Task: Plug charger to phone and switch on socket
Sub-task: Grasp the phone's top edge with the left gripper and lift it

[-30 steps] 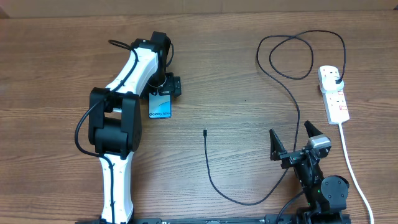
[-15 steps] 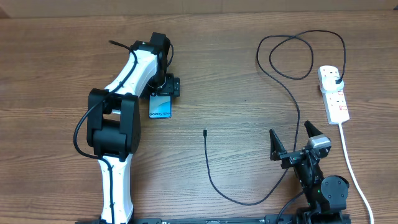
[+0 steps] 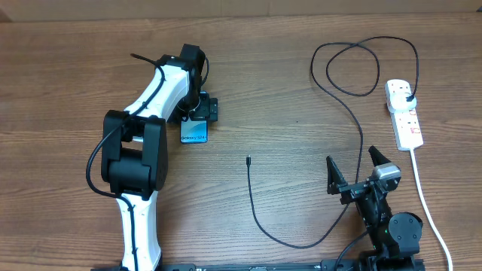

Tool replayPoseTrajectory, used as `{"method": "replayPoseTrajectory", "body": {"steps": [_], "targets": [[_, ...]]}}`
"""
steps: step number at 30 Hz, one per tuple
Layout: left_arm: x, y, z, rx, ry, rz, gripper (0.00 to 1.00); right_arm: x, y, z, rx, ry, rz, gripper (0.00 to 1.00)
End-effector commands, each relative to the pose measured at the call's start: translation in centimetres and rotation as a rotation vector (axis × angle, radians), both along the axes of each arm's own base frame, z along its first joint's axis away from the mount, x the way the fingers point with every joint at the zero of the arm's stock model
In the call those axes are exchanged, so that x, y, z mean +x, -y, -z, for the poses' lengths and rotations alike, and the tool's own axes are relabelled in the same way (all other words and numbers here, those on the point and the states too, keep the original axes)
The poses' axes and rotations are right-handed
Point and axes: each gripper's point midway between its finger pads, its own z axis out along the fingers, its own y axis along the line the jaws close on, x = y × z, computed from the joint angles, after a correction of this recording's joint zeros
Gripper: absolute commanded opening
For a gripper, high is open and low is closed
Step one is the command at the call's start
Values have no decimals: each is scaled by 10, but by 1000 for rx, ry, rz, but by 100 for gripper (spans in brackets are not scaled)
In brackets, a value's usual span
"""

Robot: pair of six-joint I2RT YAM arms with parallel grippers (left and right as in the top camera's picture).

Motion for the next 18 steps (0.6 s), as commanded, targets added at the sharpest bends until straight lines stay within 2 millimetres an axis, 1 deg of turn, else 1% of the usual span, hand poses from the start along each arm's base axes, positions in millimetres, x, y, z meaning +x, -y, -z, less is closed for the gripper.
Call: {"method": "replayPoseTrajectory", "body": {"steps": [1,10,12,14,17,18], "targets": [[-44,-5,52,7,-190,-9,98,1,2,2,6,0,10,100],[-38,-5,71,0,-129,-6,96,1,2,2,6,0,10,100],[-36,-4,72,-7,-118,-7,92,1,2,2,6,0,10,100],[-35,0,72,-28,-115,-8,86,1,2,2,6,0,10,100],[-32,3,73,-47,-104,-8,83,1,2,2,6,0,10,100],[-32,4,73,-52,-101,-9,78,1,2,2,6,0,10,100]]}}
